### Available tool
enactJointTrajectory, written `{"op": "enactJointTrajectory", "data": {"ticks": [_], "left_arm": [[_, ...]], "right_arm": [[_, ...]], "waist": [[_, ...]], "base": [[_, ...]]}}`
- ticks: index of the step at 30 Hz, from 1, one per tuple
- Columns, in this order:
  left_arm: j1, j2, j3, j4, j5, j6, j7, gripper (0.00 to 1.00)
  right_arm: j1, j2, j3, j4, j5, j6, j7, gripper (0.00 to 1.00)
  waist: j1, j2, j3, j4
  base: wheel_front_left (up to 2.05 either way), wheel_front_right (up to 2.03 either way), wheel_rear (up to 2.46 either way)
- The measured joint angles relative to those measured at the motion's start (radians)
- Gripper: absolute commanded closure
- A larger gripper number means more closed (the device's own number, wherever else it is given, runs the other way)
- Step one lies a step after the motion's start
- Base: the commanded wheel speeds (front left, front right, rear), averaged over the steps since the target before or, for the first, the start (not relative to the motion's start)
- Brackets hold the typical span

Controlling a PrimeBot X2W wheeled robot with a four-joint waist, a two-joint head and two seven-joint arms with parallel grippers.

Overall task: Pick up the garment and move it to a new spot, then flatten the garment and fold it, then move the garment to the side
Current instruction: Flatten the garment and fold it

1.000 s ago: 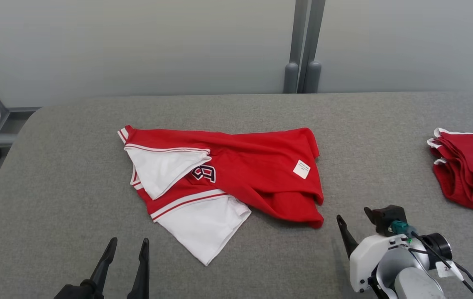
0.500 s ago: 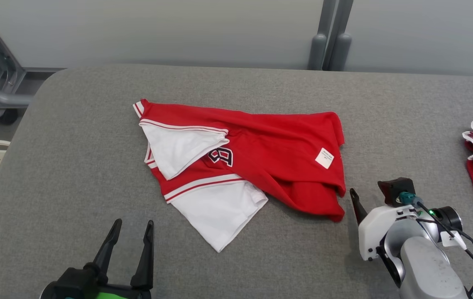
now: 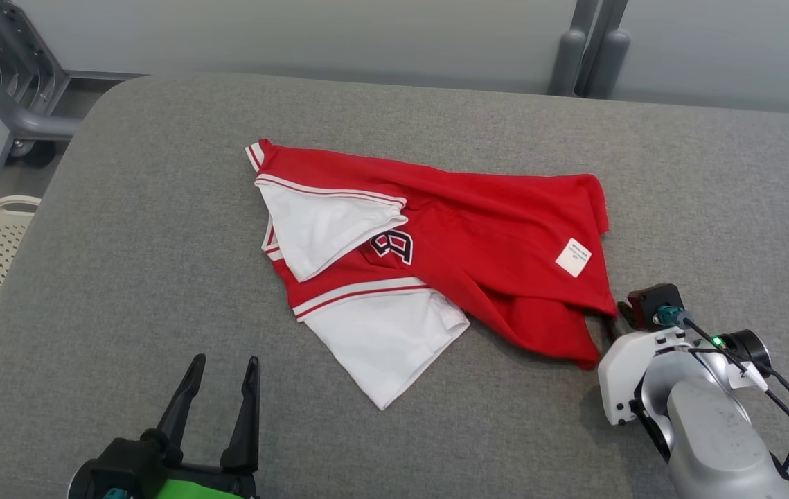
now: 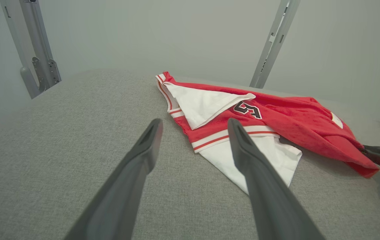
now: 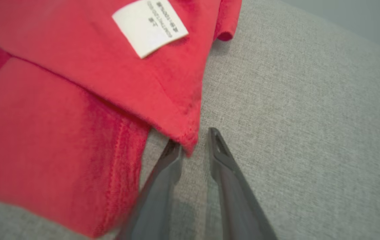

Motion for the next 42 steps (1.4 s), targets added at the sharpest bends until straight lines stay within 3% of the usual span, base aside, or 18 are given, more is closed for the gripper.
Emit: {"op": "enactJointTrajectory", "data": {"ticks": [9, 15, 27, 34, 42], "left_arm": [[0.000, -0.006, 0.012, 0.001, 0.000, 0.000, 0.000, 0.00], [0.001, -0.009, 0.009, 0.003, 0.002, 0.000, 0.000, 0.00], [0.015, -0.006, 0.002, 0.005, 0.003, 0.000, 0.000, 0.00], [0.021, 0.007, -0.018, 0.003, 0.003, 0.000, 0.000, 0.00], [-0.007, 0.012, -0.063, -0.001, 0.002, 0.000, 0.000, 0.00]], "right_arm": [[-0.002, -0.021, -0.058, -0.007, -0.063, 0.000, -0.046, 1.00], [-0.005, -0.071, -0.106, -0.057, -0.137, 0.000, -0.059, 1.00], [0.003, -0.155, -0.217, -0.139, -0.209, 0.000, -0.008, 1.00], [-0.131, -0.171, -0.174, -0.097, -0.188, 0.000, 0.051, 1.00], [-0.325, -0.235, -0.121, -0.002, -0.162, 0.000, 0.071, 1.00]], "waist": [[0.0000, 0.0000, -0.015, -0.013], [0.0000, 0.0000, -0.029, -0.029], [0.0000, 0.0000, -0.060, -0.062], [0.0000, 0.0000, -0.053, -0.063], [0.0000, 0.0000, -0.028, -0.004]], "base": [[0.00, 0.00, 0.00], [0.00, 0.00, 0.00], [0.00, 0.00, 0.00], [0.00, 0.00, 0.00], [0.00, 0.00, 0.00]]}}
